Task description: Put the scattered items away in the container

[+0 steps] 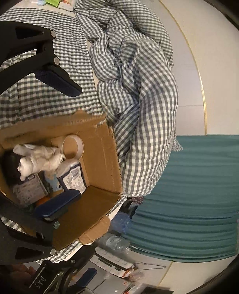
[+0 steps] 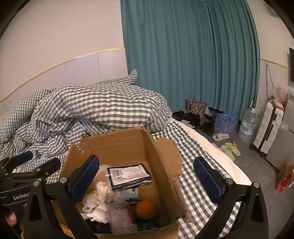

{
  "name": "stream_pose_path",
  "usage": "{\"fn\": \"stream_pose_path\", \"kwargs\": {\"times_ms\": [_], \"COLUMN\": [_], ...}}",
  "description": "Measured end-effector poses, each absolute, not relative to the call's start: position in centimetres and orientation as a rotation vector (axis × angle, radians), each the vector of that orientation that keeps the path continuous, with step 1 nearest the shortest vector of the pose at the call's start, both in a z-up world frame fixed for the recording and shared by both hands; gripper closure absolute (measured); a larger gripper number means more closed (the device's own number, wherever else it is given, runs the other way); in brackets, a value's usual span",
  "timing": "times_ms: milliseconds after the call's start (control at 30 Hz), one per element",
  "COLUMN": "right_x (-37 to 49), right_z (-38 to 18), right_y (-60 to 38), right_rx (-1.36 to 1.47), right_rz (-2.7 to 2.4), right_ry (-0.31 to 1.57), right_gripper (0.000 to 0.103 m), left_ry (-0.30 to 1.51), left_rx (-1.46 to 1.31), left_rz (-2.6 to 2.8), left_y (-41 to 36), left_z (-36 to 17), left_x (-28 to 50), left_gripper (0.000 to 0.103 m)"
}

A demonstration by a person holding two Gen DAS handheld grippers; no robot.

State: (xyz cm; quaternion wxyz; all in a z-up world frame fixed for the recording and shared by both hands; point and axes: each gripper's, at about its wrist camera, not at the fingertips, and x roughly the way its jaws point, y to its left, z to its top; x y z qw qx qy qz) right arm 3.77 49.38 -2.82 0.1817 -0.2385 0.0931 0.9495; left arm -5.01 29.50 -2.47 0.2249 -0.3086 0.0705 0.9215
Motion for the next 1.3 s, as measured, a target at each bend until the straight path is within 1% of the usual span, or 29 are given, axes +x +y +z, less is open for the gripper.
{"fn": "stream_pose_path", "kwargs": {"times_ms": [533,800,1300], "right_x": [1.4,0.2,-0.4], "right_z": [-1.6,-0.9,-0.1], "right_y": [40.5,35.7,26.2], "right_rx": [-0.696,-0.696,-0.717], "right_rz": [2.802,2.88,3.028], "right_ry": [0.173,0.132,0.074], "right_gripper": [0.0,0.0,0.0], "left_ry": [0.071,0.02,0.039], "left_rx": [-0.848,-0.839,-0.822], "left_rz": [2.696,2.776,2.932], "left_y": [18.7,12.9,3.0], "left_z": [0.1,1.0,2.3], "left_x": [-6.3,-5.5,-2.8], "left_gripper": [0.0,0.0,0.0]}}
